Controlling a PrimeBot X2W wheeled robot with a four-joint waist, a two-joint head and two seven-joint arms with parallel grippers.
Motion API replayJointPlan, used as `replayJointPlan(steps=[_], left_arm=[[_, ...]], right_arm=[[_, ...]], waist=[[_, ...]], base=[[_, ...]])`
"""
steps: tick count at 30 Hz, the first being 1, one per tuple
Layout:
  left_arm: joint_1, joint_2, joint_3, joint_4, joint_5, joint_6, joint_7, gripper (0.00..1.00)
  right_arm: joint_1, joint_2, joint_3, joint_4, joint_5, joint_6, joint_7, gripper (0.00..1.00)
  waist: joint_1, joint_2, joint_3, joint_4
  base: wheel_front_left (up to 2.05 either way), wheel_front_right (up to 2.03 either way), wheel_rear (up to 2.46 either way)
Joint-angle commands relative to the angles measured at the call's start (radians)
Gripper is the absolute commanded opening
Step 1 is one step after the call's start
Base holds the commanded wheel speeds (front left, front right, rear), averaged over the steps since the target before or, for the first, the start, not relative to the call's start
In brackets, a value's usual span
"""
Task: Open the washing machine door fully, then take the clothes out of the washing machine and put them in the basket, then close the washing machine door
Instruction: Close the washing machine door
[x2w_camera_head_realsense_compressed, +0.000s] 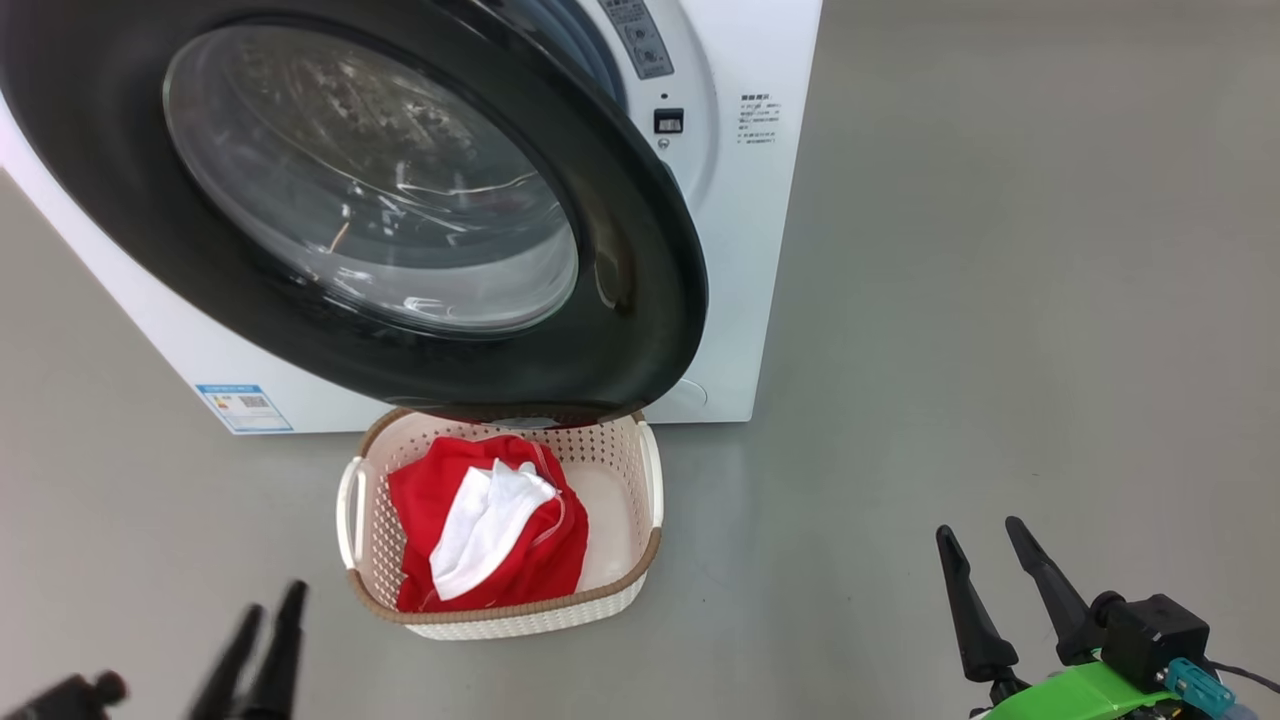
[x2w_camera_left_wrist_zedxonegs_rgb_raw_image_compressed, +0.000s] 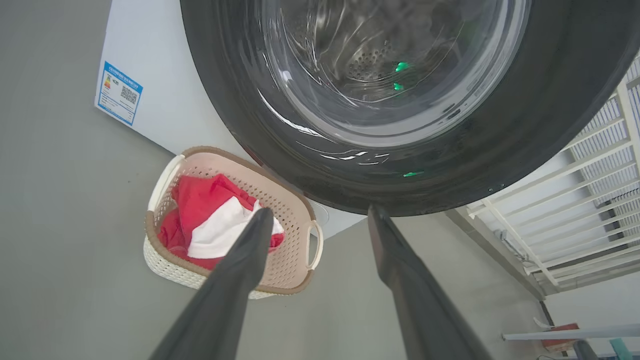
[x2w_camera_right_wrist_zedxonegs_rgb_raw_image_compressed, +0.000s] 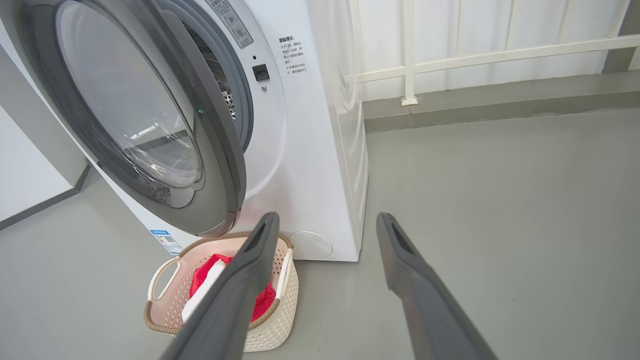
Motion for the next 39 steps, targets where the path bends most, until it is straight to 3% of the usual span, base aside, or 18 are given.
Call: replayJointPlan(steps=[1,12,19,24,37,38,39], left_arm=[[-0.014,0.030,0.087,-0.015,0.101,-0.006,-0.012,1.00],[0.053,-0.108,0.348,-0.144,0.729,-0.006,-0.012,1.00],[0.090,-0.195,0.440,-0.221,0.961,-0.006,-0.012,1.00],[0.112,-0.231,0.434,-0.207,0.998,-0.006,-0.012,1.00],[0.104,-0.243,0.427,-0.208,0.997,-0.006,-0.012,1.00],[0.103,-0.245,0.424,-0.209,0.996,-0.006,-0.012,1.00],[0.099,-0.252,0.416,-0.210,0.992,-0.006,-0.012,1.00]], right_arm=[[-0.007,-0.006,0.015,-0.028,-0.010,0.006,-0.006,1.00],[-0.015,-0.006,0.006,-0.031,-0.013,0.006,-0.006,1.00],[-0.016,-0.006,0.002,-0.032,-0.016,0.006,-0.006,1.00],[-0.015,-0.006,0.002,-0.033,-0.017,0.006,-0.006,1.00],[-0.016,-0.006,0.000,-0.043,-0.009,0.006,-0.006,1.00],[-0.018,-0.006,0.001,-0.047,-0.002,0.006,-0.006,0.69],[-0.019,-0.006,0.002,-0.051,0.003,0.006,-0.006,0.09]], waist=[[0.0000,0.0000,0.001,0.003],[0.0000,0.0000,0.002,0.015],[0.0000,0.0000,-0.002,0.020],[0.0000,0.0000,-0.006,0.020],[0.0000,0.0000,0.000,0.031],[0.0000,0.0000,0.002,0.035],[0.0000,0.0000,0.003,0.046]], base=[[0.00,0.00,0.00],[0.00,0.00,0.00],[0.00,0.00,0.00],[0.00,0.00,0.00],[0.00,0.00,0.00],[0.00,0.00,0.00],[0.00,0.00,0.00]])
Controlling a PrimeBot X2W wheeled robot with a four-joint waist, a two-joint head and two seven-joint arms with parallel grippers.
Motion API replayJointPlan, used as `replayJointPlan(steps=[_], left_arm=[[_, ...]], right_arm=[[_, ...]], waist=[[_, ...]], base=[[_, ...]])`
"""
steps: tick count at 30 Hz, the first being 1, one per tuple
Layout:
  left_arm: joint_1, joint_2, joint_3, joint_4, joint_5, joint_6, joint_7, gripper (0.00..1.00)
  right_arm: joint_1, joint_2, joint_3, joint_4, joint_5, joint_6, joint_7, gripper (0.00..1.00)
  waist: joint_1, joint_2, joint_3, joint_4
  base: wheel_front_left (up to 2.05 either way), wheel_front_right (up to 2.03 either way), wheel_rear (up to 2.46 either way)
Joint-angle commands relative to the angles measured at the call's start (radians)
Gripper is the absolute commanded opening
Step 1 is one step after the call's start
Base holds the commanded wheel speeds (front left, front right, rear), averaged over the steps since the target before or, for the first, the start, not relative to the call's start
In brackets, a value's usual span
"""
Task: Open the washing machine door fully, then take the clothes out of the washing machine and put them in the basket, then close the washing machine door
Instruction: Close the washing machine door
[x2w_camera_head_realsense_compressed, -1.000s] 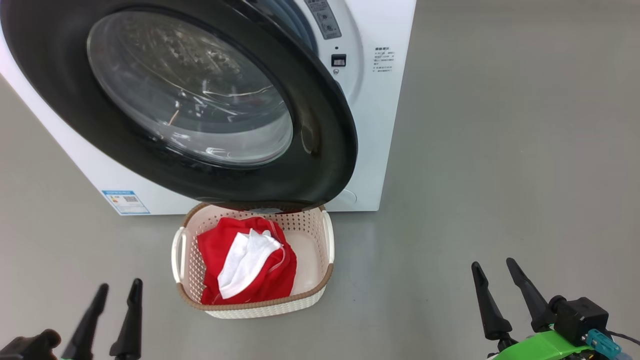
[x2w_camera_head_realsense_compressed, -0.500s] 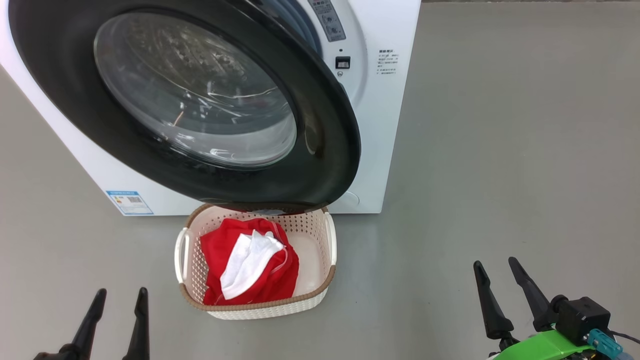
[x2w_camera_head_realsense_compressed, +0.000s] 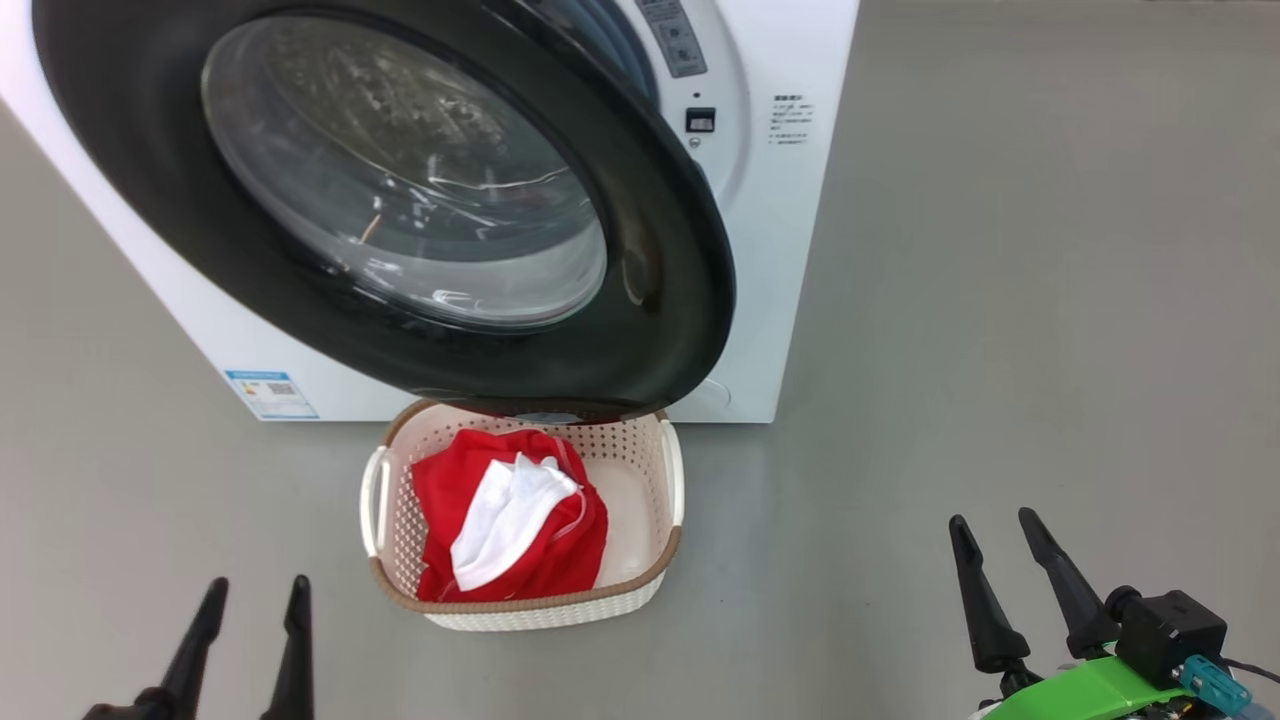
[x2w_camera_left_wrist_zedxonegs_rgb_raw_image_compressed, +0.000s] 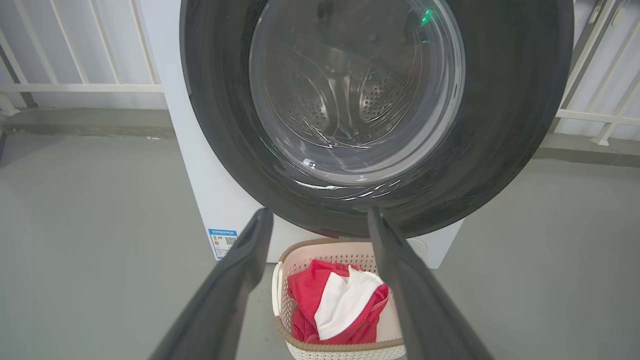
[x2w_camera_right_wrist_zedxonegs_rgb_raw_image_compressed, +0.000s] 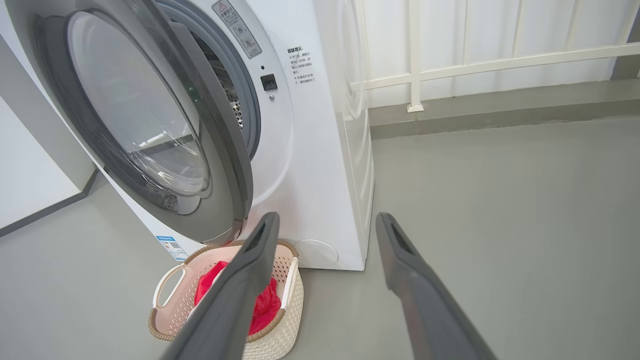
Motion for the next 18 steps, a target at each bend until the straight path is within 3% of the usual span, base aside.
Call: replayJointPlan(steps=[1,18], left_arm=[[-0.032,0.005,0.027,-0.027,-0.002,-0.005,-0.009,1.00],[-0.075,-0.031,-0.048,-0.023,-0.030,-0.005,-0.009,1.00]], right_arm=[[-0.026,-0.008,0.029,-0.029,0.002,0.006,-0.006,0.00],[-0.234,-0.008,0.128,-0.004,-0.004,0.006,-0.006,0.00]], waist=[[0.0000,0.0000,0.003,0.014],[0.0000,0.0000,0.077,0.157]], base=[[0.00,0.00,0.00],[0.00,0.00,0.00]])
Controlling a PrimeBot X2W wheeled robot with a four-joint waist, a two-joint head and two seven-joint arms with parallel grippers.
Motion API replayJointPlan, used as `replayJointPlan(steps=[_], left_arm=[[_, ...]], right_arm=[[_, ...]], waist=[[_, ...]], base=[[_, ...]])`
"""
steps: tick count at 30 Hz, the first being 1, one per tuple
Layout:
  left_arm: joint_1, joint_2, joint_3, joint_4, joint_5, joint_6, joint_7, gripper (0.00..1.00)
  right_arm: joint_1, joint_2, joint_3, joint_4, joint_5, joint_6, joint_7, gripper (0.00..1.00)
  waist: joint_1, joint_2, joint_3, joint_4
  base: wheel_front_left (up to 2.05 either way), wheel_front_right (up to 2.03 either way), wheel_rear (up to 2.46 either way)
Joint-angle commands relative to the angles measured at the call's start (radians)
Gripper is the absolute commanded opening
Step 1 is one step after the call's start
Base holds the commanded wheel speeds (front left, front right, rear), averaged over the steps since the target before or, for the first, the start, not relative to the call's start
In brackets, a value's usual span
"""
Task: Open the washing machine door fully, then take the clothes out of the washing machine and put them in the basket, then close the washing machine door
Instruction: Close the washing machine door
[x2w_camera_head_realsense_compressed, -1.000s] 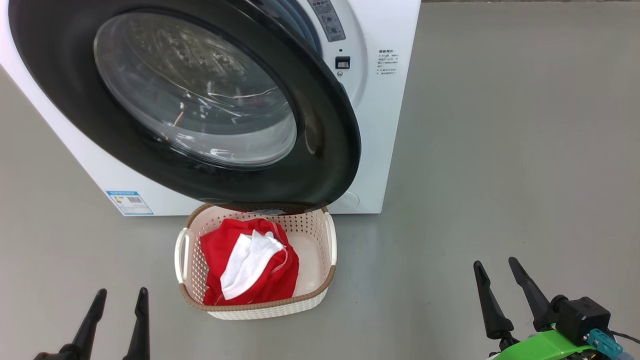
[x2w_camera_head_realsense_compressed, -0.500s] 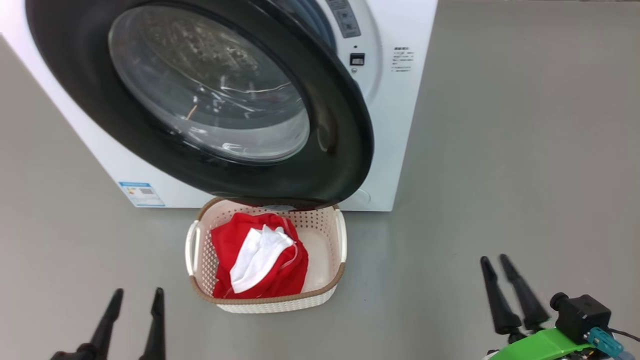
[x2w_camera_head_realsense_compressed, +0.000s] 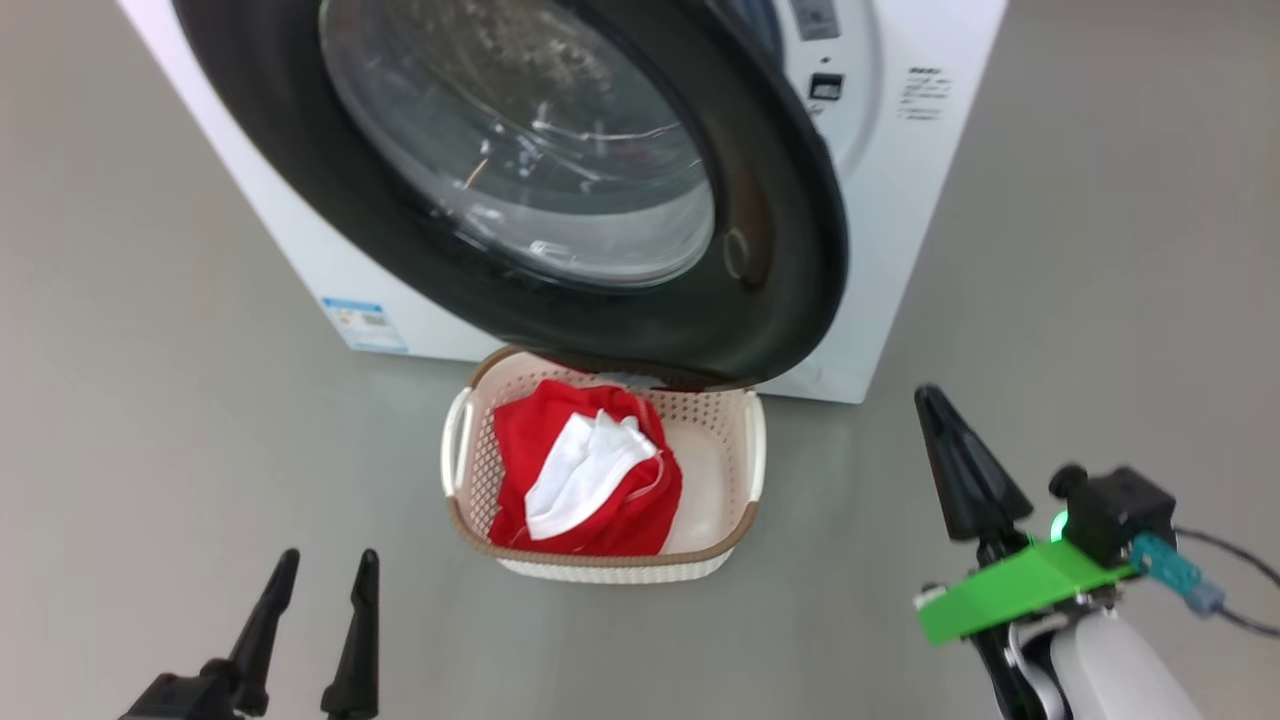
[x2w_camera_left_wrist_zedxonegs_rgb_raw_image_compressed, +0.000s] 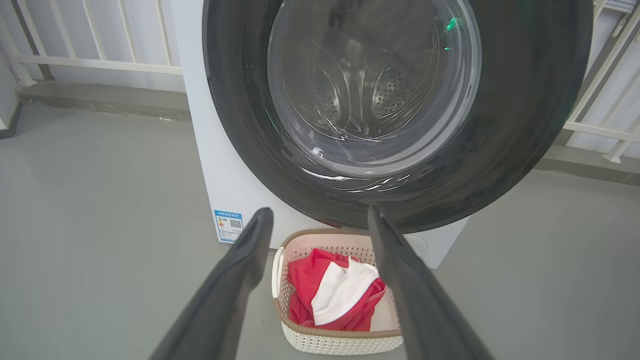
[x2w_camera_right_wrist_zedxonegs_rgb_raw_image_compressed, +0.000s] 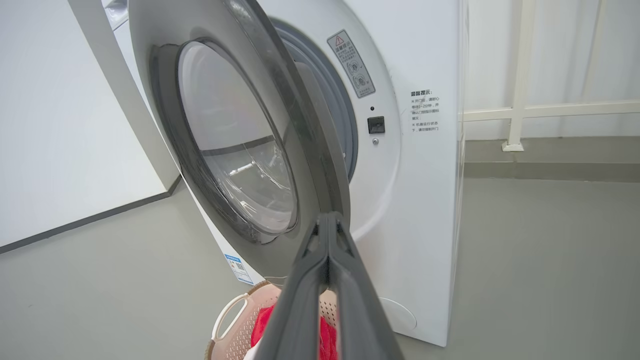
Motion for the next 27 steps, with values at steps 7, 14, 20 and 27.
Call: replayJointPlan(steps=[7,14,20,27], left_arm=[[-0.082,-0.004,0.008,-0.010,-0.028,-0.005,-0.009,1.00],[-0.123,-0.008,-0.010,-0.002,-0.044,-0.005,-0.009,1.00],[-0.163,-0.014,-0.028,0.000,-0.058,-0.005,-0.009,1.00],[-0.200,-0.020,-0.047,0.003,-0.076,-0.005,-0.009,1.00]], right_arm=[[-0.167,-0.003,0.046,0.008,-0.012,0.006,-0.006,0.00],[-0.271,-0.003,0.029,0.040,-0.032,0.006,-0.006,0.00],[-0.336,-0.003,0.009,0.058,-0.056,0.006,-0.006,0.00],[-0.407,-0.003,-0.029,0.061,-0.058,0.006,-0.006,0.00]], waist=[[0.0000,0.0000,0.085,0.085],[0.0000,0.0000,0.142,0.122],[0.0000,0.0000,0.193,0.150],[0.0000,0.0000,0.252,0.164]], base=[[0.00,0.00,0.00],[0.00,0.00,0.00],[0.00,0.00,0.00],[0.00,0.00,0.00]])
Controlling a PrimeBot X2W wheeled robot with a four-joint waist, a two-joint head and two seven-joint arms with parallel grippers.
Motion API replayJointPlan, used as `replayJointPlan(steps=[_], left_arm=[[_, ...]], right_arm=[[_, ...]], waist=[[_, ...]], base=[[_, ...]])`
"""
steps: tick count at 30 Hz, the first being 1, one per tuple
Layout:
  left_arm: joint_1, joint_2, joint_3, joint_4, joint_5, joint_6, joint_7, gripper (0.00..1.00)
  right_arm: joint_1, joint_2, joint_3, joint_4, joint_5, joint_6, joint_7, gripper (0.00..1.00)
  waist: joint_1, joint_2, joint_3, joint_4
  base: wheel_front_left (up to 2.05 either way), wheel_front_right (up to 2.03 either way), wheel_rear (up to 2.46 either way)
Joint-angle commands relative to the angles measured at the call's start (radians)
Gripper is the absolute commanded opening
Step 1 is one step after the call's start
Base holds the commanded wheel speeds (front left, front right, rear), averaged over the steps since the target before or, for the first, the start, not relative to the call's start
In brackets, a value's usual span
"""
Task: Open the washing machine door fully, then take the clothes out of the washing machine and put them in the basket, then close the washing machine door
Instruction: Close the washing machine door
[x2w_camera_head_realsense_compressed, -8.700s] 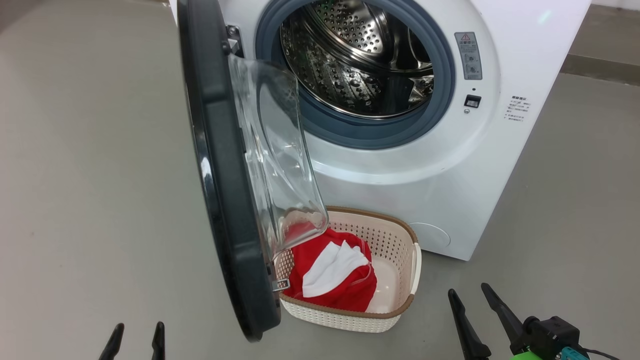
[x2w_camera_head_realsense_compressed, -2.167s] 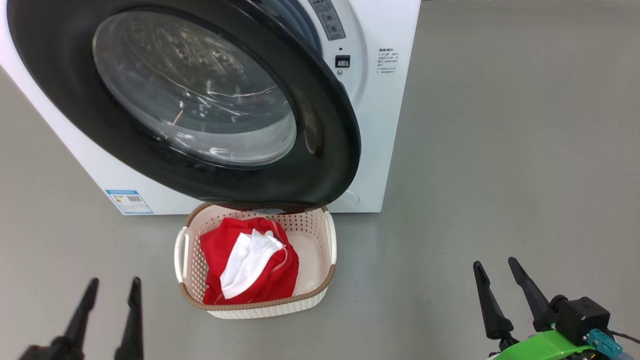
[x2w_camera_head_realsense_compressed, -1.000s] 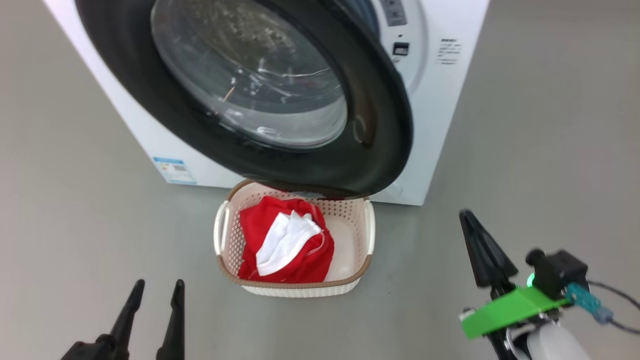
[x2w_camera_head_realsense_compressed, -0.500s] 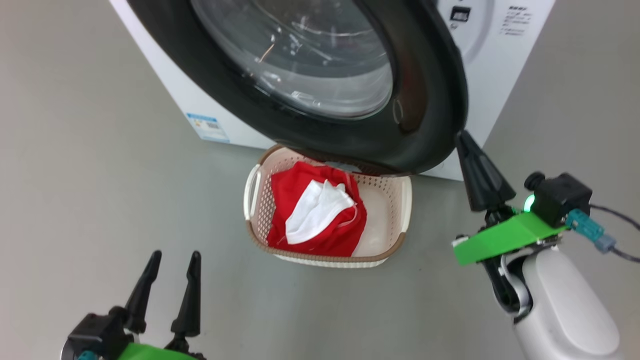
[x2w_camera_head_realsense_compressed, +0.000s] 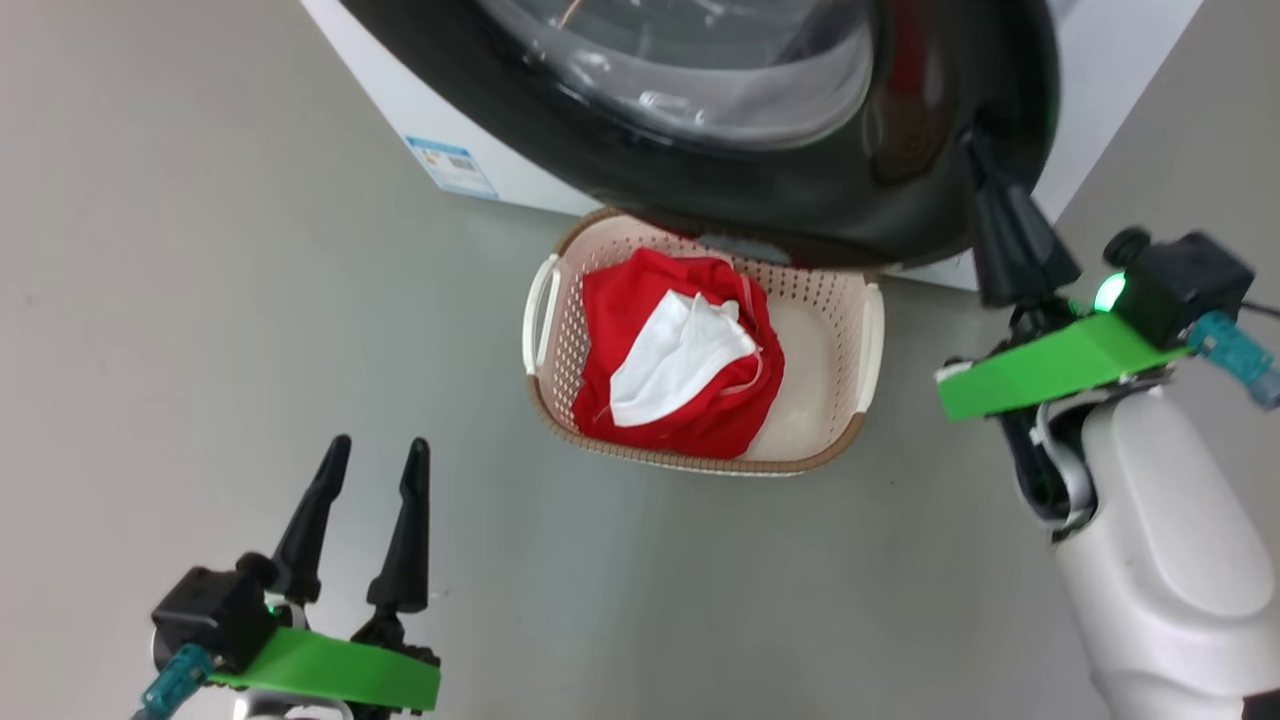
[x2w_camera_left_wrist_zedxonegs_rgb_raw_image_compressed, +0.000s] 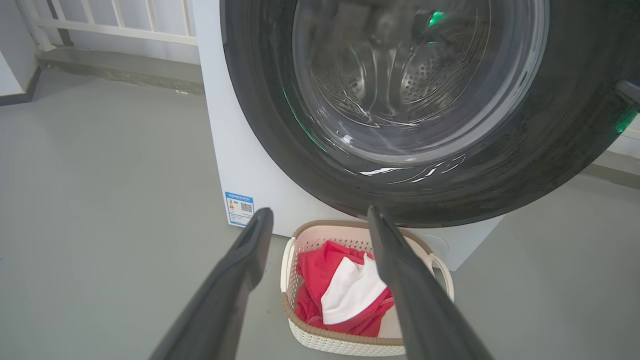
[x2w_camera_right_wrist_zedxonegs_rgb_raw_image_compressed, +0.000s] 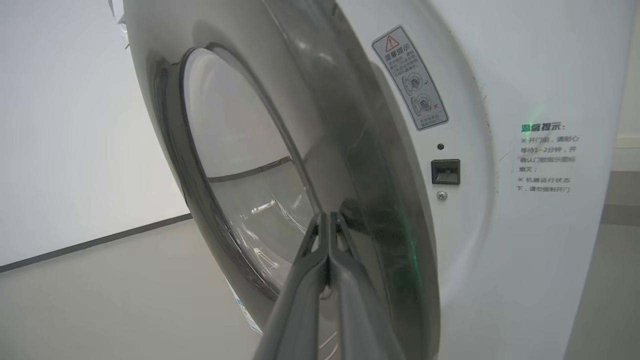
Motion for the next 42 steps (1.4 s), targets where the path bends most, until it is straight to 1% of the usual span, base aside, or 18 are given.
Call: replayJointPlan(steps=[1,16,25,29,34,39,40,42], left_arm=[[-0.027,0.016,0.027,-0.021,-0.010,-0.005,-0.009,1.00],[-0.114,0.011,-0.008,-0.030,-0.037,-0.005,-0.009,1.00],[-0.141,0.010,-0.018,-0.030,-0.046,-0.005,-0.009,1.00],[-0.149,0.009,-0.022,-0.033,-0.047,-0.005,-0.009,1.00],[-0.149,0.012,-0.020,-0.035,-0.046,-0.005,-0.009,1.00],[-0.130,0.021,-0.014,-0.029,-0.038,-0.005,-0.009,1.00],[-0.124,0.024,-0.012,-0.028,-0.036,-0.005,-0.009,1.00],[-0.113,0.031,-0.006,-0.025,-0.031,-0.005,-0.009,1.00]], right_arm=[[-0.043,0.010,0.006,-0.024,-0.007,0.002,-0.006,0.00],[-0.225,0.010,-0.106,-0.026,-0.058,0.002,-0.006,0.00],[-0.296,0.010,-0.149,-0.026,-0.063,0.002,-0.006,0.00],[-0.316,0.010,-0.174,-0.030,-0.046,0.002,-0.006,0.00],[-0.305,0.010,-0.143,-0.020,-0.038,0.002,-0.006,0.00],[-0.235,0.010,-0.090,-0.009,-0.025,0.002,-0.006,0.00],[-0.214,0.010,-0.077,-0.010,-0.021,0.002,-0.006,0.07],[-0.172,0.010,-0.064,-0.015,-0.008,0.002,-0.006,0.27]], waist=[[0.0000,0.0000,0.037,0.017],[0.0000,0.0000,0.154,0.058],[0.0000,0.0000,0.181,0.067],[0.0000,0.0000,0.185,0.067],[0.0000,0.0000,0.178,0.057],[0.0000,0.0000,0.133,0.031],[0.0000,0.0000,0.120,0.024],[0.0000,0.0000,0.094,0.008]], base=[[0.00,0.00,0.00],[0.00,0.00,0.00],[0.00,0.00,0.00],[0.00,0.00,0.00],[0.00,0.00,0.00],[0.00,0.00,0.00],[0.00,0.00,0.00],[0.00,0.00,0.00]])
